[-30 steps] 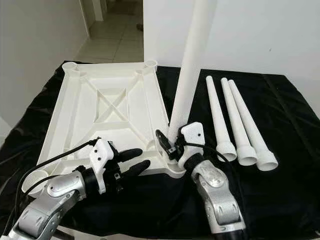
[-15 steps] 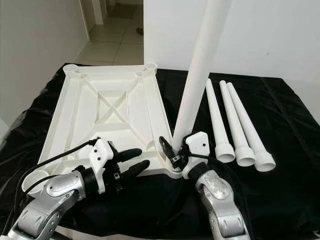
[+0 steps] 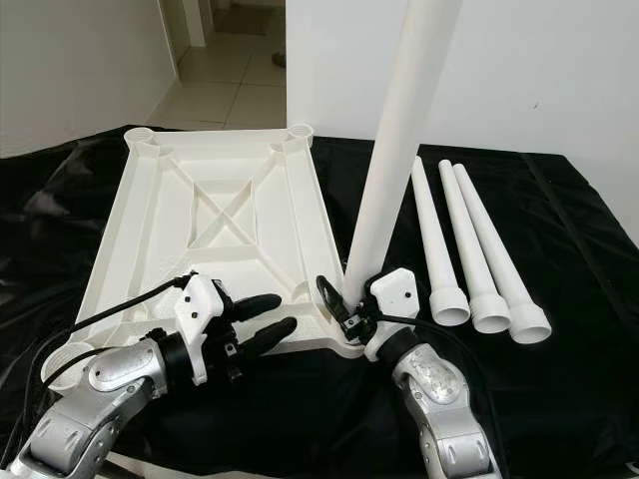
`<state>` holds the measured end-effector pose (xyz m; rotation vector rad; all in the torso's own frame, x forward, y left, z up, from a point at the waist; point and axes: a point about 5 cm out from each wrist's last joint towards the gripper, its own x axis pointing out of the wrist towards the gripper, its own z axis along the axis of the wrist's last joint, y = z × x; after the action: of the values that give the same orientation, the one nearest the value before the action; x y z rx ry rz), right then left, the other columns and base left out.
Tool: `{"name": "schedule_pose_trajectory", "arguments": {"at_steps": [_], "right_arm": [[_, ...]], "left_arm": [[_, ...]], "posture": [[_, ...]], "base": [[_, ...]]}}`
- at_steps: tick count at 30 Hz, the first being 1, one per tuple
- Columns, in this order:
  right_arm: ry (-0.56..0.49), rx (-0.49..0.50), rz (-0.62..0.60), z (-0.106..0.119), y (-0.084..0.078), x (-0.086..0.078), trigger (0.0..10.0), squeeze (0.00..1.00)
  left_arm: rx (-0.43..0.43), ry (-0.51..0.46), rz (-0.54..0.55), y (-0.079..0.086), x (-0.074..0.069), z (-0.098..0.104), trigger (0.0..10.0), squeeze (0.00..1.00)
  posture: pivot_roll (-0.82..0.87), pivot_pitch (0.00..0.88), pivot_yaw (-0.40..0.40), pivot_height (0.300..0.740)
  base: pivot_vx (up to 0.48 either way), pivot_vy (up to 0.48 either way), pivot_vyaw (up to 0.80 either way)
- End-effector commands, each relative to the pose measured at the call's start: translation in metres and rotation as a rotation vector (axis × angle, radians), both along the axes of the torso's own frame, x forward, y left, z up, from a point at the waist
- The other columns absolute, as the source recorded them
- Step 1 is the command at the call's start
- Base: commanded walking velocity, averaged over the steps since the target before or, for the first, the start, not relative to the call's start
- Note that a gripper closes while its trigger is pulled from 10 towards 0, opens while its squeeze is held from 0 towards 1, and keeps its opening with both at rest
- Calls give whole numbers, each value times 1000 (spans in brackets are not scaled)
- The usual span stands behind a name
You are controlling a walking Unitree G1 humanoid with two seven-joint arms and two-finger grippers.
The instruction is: Building children table
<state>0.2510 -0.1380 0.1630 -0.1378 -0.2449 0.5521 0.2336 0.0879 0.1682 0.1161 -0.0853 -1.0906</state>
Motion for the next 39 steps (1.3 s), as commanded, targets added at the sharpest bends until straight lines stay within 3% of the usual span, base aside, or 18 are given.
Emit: {"name": "schedule_pose_trajectory", "arguments": {"at_steps": [1, 16, 27, 39], "right_arm": [[39, -20, -10, -9, -4, -2, 10000, 0], [38, -42, -40, -14, -15, -5, 10000, 0], [-35, -158, 60, -16, -5, -18, 10000, 0], [-50, -164, 94, -17, -3, -14, 10000, 0]], "left_arm": [[15, 5, 13, 2, -1, 0, 10000, 0], [20, 10, 17, 6, -2, 1, 10000, 0], [36, 18, 12, 9, -2, 1, 10000, 0], [42, 18, 14, 11, -1, 2, 10000, 0]], "posture": [[51, 115, -12, 740], [51, 114, -4, 740], [51, 128, 16, 740], [59, 133, 21, 740]], "base": [[0, 0, 0], [0, 0, 0], [0, 0, 0], [0, 0, 0]]}}
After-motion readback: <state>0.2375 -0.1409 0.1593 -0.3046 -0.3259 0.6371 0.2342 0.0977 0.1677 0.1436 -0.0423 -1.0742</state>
